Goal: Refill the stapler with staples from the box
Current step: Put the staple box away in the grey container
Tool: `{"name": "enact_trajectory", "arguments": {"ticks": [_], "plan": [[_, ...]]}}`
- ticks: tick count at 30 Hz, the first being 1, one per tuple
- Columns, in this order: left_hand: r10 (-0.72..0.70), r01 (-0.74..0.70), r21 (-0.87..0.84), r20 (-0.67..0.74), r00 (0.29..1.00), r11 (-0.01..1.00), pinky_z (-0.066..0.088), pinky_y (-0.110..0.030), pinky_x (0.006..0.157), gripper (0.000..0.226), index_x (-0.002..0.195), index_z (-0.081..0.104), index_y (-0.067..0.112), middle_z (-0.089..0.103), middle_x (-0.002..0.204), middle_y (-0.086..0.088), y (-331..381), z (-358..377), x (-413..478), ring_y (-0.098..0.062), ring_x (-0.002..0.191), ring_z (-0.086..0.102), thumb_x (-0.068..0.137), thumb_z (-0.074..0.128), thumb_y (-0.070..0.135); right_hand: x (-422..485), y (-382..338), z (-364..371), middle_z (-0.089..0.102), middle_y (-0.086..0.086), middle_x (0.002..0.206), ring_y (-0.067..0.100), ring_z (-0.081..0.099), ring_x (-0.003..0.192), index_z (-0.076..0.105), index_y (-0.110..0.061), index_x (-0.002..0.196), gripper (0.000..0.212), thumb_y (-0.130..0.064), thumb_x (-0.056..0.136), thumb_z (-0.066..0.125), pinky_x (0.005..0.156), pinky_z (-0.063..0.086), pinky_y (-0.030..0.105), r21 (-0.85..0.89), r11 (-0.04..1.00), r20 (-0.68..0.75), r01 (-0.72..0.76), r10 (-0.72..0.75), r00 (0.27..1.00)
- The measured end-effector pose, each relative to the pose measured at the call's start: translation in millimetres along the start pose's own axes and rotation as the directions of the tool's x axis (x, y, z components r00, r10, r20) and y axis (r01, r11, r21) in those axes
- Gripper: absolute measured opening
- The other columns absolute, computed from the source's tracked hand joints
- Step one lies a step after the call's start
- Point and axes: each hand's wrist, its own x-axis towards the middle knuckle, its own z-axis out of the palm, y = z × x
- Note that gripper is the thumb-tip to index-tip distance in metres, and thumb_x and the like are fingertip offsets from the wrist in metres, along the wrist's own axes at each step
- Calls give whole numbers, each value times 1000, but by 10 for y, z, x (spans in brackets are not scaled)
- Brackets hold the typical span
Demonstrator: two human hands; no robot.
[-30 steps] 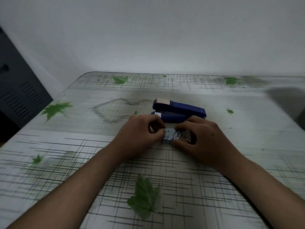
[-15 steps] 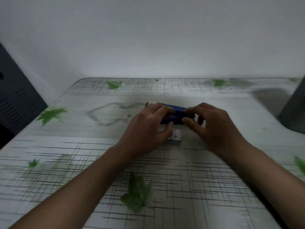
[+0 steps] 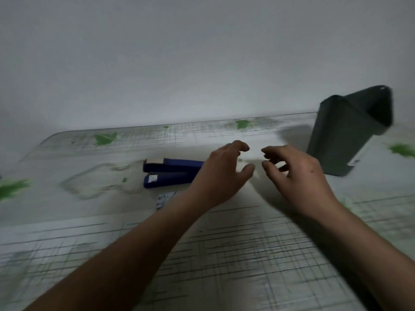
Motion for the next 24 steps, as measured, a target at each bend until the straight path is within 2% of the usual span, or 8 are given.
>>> {"name": "enact_trajectory", "arguments": {"ticks": [4, 8, 14, 16, 18, 20, 22, 24], "plan": [[-30, 30, -79, 3, 1000, 996, 51, -34, 93, 38, 123, 54, 19, 63, 123, -2, 35, 133, 117, -11, 113, 57, 89, 65, 32, -47, 75, -56, 64, -5, 101, 3, 57, 86, 65, -16, 114, 27, -22, 89, 60, 78, 50, 27, 5, 1000, -46, -7, 7, 999], [-24, 31, -156, 48, 999, 987, 51, -38, 95, 43, 124, 52, 17, 63, 125, -5, 210, 358, 281, -15, 118, 58, 86, 69, 29, -103, 274, -242, 64, -3, 101, 8, 60, 85, 65, -13, 112, 24, -18, 89, 61, 78, 52, 32, 14, 999, -119, -47, 49, 992], [-23, 48, -211, 117, 993, 976, 44, -31, 101, 56, 132, 47, 11, 58, 134, -9, 527, 670, 566, -19, 126, 52, 84, 71, 27, -147, 543, -461, 62, -3, 99, 10, 57, 85, 64, -15, 107, 22, -22, 87, 61, 76, 52, 35, 4, 993, -246, -119, 116, 962], [-31, 53, -199, 112, 993, 979, 43, -20, 93, 61, 134, 45, 12, 57, 134, -8, 630, 759, 646, -18, 124, 52, 82, 72, 29, -140, 625, -506, 60, -5, 99, 9, 57, 86, 62, -18, 106, 23, -27, 86, 60, 75, 52, 36, 11, 987, -269, -159, 156, 950], [-40, 60, -227, 91, 995, 972, 36, 0, 75, 61, 133, 46, 17, 59, 129, -2, 716, 835, 719, -9, 113, 52, 80, 73, 30, -126, 699, -529, 58, -6, 99, 11, 56, 86, 59, -20, 104, 23, -32, 84, 60, 73, 52, 38, 7, 978, -304, -209, 201, 931], [-62, 81, -271, 79, 995, 959, 33, 5, 62, 63, 133, 45, 20, 58, 123, 3, 765, 905, 796, -2, 101, 45, 77, 74, 32, -107, 776, -542, 53, -7, 98, 9, 52, 82, 54, -22, 99, 23, -33, 82, 64, 67, 51, 36, 0, 968, -370, -251, 233, 899], [-107, 126, -311, 78, 991, 942, 31, 6, 57, 68, 134, 42, 20, 51, 115, 9, 774, 974, 861, 0, 99, 40, 76, 75, 32, -94, 845, -545, 47, -6, 100, 5, 47, 78, 48, -24, 99, 30, -34, 78, 68, 63, 46, 26, 48, 956, -438, -290, 281, 854], [-174, 189, -349, 75, 982, 918, 31, 5, 54, 70, 135, 41, 21, 44, 110, 12, 771, 1041, 913, 0, 98, 39, 75, 76, 33, -88, 911, -544, 42, -6, 105, 2, 47, 80, 45, -25, 103, 38, -36, 76, 70, 64, 40, 16, 128, 936, -468, -329, 350, 812]]}}
